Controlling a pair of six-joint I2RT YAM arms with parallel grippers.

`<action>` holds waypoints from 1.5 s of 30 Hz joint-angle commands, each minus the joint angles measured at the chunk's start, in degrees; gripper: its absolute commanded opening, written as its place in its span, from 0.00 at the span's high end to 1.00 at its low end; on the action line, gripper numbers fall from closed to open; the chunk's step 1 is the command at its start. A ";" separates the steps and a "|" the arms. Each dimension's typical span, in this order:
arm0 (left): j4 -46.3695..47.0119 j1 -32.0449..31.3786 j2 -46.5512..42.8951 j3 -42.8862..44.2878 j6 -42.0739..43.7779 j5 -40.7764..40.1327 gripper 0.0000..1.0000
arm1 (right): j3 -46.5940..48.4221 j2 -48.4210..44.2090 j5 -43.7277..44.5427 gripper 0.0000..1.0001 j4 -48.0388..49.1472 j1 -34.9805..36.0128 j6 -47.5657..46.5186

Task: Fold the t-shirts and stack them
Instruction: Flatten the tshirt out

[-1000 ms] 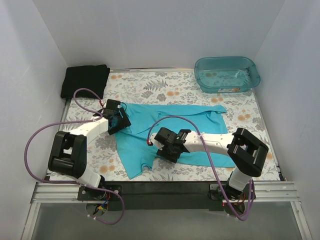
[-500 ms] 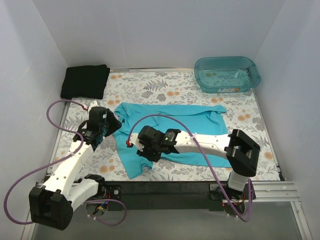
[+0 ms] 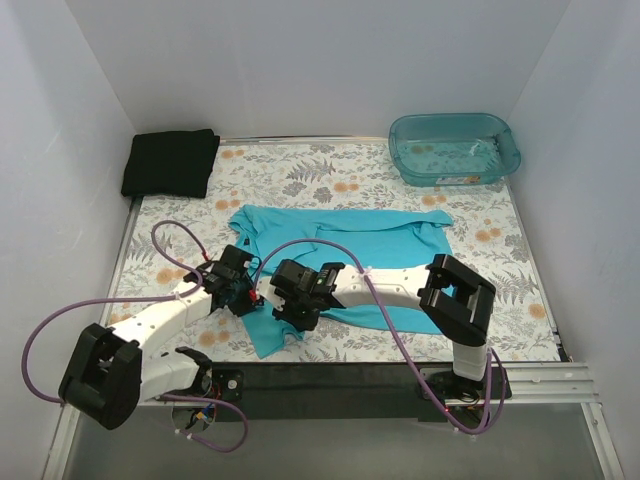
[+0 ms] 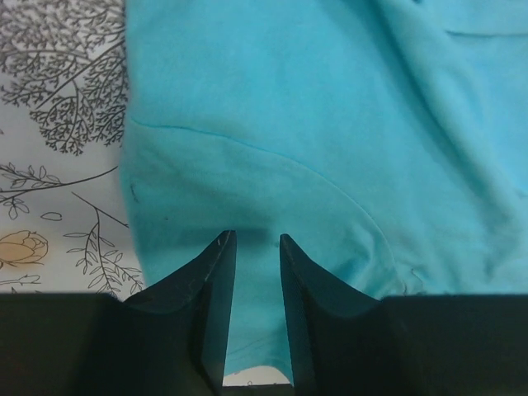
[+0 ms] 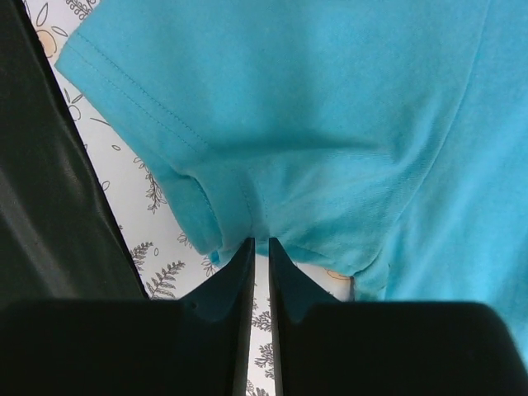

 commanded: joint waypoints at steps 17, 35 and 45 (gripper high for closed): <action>-10.33 -0.59 -1.36 0.63 -7.40 -10.14 0.75 | -8.55 -2.19 2.57 0.85 -4.49 -0.08 -3.21; -8.94 -0.42 -5.76 0.82 -10.47 -7.16 0.69 | -0.99 -4.13 0.46 0.80 -0.46 -0.08 -0.31; -7.52 -0.42 -2.24 -1.38 -12.14 -8.73 0.69 | -2.58 -1.49 -1.65 0.81 6.14 0.01 -6.36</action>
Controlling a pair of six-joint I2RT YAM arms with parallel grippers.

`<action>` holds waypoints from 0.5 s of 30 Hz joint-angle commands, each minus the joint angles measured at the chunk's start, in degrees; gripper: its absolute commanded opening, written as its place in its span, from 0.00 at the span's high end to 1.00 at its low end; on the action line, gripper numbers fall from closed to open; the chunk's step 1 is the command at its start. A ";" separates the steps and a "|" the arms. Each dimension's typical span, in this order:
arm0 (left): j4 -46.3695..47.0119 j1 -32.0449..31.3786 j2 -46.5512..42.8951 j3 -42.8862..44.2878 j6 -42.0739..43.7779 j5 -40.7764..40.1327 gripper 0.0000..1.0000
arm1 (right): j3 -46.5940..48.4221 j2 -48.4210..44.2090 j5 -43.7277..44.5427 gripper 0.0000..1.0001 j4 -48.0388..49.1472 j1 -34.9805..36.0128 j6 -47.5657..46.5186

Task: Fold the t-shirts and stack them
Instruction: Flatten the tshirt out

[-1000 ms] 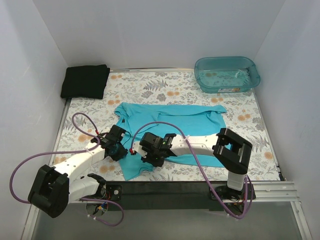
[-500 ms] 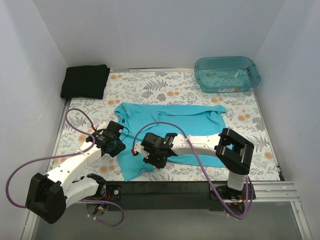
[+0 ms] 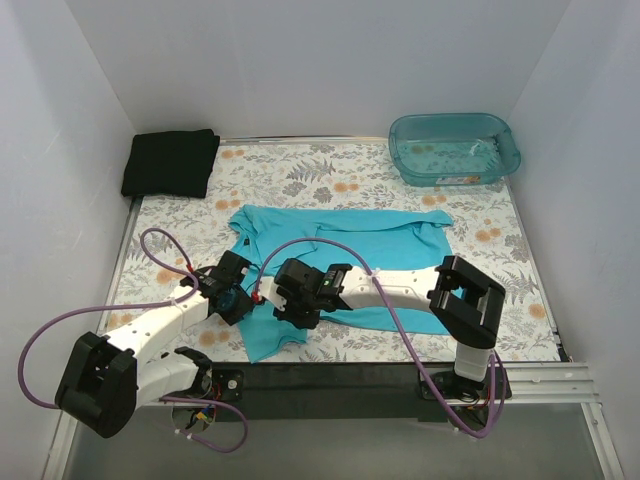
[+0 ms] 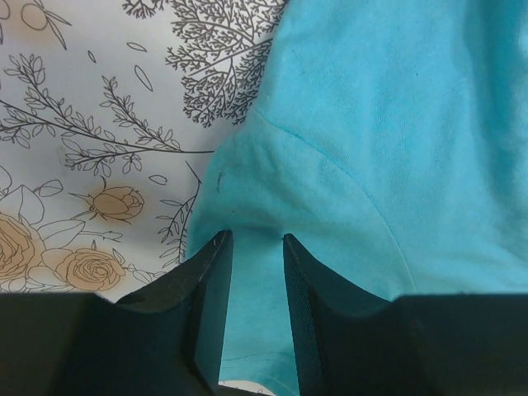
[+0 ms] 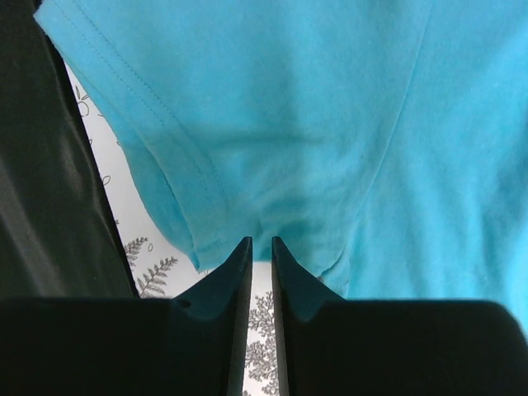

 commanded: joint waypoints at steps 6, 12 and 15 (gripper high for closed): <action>-0.60 -0.07 -0.71 -1.72 -3.21 -2.60 0.70 | 0.42 3.55 -4.44 0.82 1.00 -0.06 -4.92; -2.01 0.02 0.60 -0.23 -2.34 -3.56 0.71 | -1.06 4.43 -0.84 0.82 -4.88 -0.06 -7.29; -3.50 -0.07 1.84 1.09 -1.55 -4.44 0.71 | -4.14 3.55 -1.01 0.82 -5.42 -0.06 -7.73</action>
